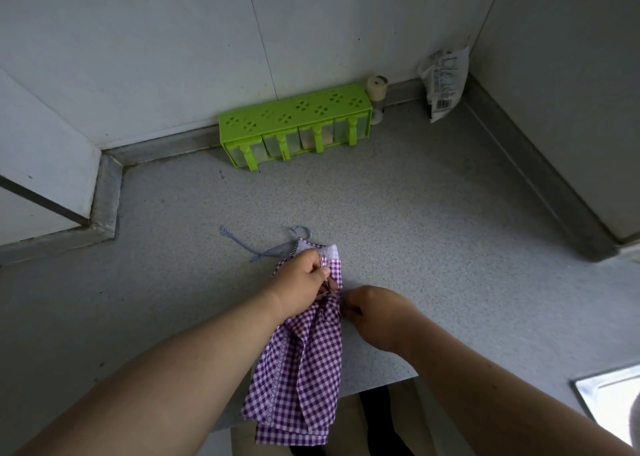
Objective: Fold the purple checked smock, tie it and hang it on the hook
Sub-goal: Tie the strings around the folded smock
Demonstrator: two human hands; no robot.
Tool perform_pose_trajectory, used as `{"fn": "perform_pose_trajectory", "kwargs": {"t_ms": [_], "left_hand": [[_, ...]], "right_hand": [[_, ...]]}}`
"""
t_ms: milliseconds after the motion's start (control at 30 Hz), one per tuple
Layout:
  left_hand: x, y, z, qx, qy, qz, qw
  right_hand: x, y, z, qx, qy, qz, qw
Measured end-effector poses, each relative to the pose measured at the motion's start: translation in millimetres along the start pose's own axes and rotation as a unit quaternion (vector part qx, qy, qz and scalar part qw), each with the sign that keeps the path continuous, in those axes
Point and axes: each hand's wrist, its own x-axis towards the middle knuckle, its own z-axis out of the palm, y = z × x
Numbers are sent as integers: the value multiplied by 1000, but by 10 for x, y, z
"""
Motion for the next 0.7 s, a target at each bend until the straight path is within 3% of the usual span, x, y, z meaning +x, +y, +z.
{"fn": "perform_pose_trajectory", "kwargs": {"t_ms": [133, 233, 367, 500, 567, 700], "left_hand": [[-42, -31, 79, 17, 9, 9, 1000], [-42, -58, 28, -1, -17, 27, 999], [-52, -126, -31, -21, -78, 16, 997], [-33, -145, -1, -29, -102, 24, 994], [-18, -163, -21, -34, -107, 19, 994], [-22, -183, -42, -50, -98, 14, 994]], "right_hand": [[-23, 28, -65, -13, -31, -2, 999], [-63, 49, -80, 72, -10, 55, 996], [-34, 92, 6, 327, 46, 206, 921], [55, -48, 86, 517, 66, 230, 822], [66, -93, 107, 540, 78, 223, 808], [57, -127, 152, 523, 110, 205, 820]]}}
